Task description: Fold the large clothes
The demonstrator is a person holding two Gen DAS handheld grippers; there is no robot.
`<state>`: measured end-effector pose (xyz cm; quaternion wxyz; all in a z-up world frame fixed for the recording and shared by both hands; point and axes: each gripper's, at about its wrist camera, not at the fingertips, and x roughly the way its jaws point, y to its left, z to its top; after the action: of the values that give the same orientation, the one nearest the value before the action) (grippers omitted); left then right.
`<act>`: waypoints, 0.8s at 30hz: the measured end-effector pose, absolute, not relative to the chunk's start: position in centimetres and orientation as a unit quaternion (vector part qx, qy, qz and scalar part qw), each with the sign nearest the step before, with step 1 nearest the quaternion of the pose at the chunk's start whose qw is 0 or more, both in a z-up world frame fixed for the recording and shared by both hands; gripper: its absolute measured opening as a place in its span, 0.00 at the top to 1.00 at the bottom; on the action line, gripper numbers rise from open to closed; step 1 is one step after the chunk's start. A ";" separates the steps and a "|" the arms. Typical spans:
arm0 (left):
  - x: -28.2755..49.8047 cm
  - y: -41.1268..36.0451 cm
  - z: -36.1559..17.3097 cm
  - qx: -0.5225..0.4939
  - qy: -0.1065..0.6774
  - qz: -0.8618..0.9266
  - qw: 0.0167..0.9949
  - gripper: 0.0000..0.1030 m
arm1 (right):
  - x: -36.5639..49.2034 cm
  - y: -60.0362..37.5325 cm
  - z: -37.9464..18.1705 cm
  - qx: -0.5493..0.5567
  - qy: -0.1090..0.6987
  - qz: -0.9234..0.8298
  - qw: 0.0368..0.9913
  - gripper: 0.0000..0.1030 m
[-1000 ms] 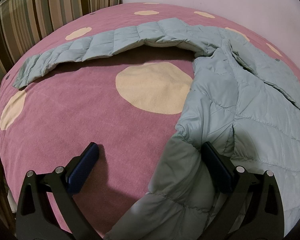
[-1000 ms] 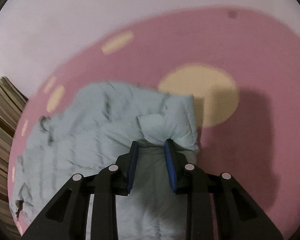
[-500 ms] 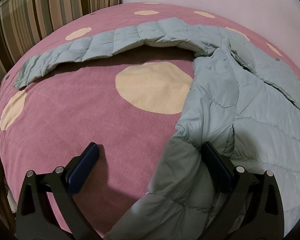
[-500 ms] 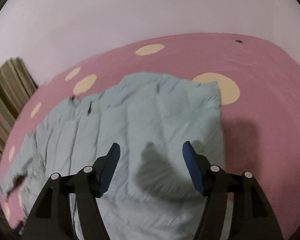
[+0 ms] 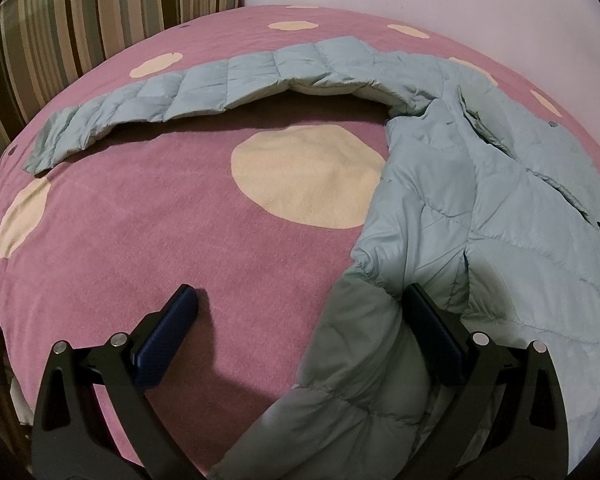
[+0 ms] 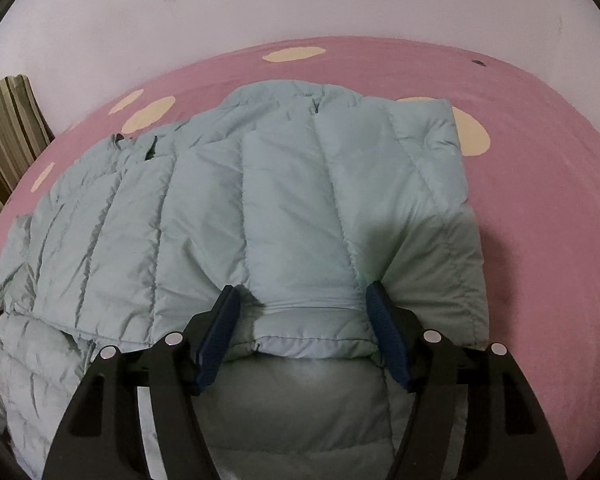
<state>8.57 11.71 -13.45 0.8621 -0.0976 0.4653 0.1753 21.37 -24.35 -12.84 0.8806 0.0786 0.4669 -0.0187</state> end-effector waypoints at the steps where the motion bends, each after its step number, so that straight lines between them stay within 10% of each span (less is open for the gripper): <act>1: 8.5 11.8 -13.4 -0.100 0.465 0.171 0.863 0.02 | 21.2 -24.3 -12.8 0.078 0.467 -0.019 0.881 0.35; 24: 7.0 35.6 -12.6 -0.384 0.286 0.264 0.837 0.02 | 20.8 -24.4 -12.8 0.079 0.458 -0.009 0.885 0.31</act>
<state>7.00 35.58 -12.60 0.8374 -0.3836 0.2858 0.2645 20.76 -24.37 -12.76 0.8853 0.0786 0.4582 -0.0085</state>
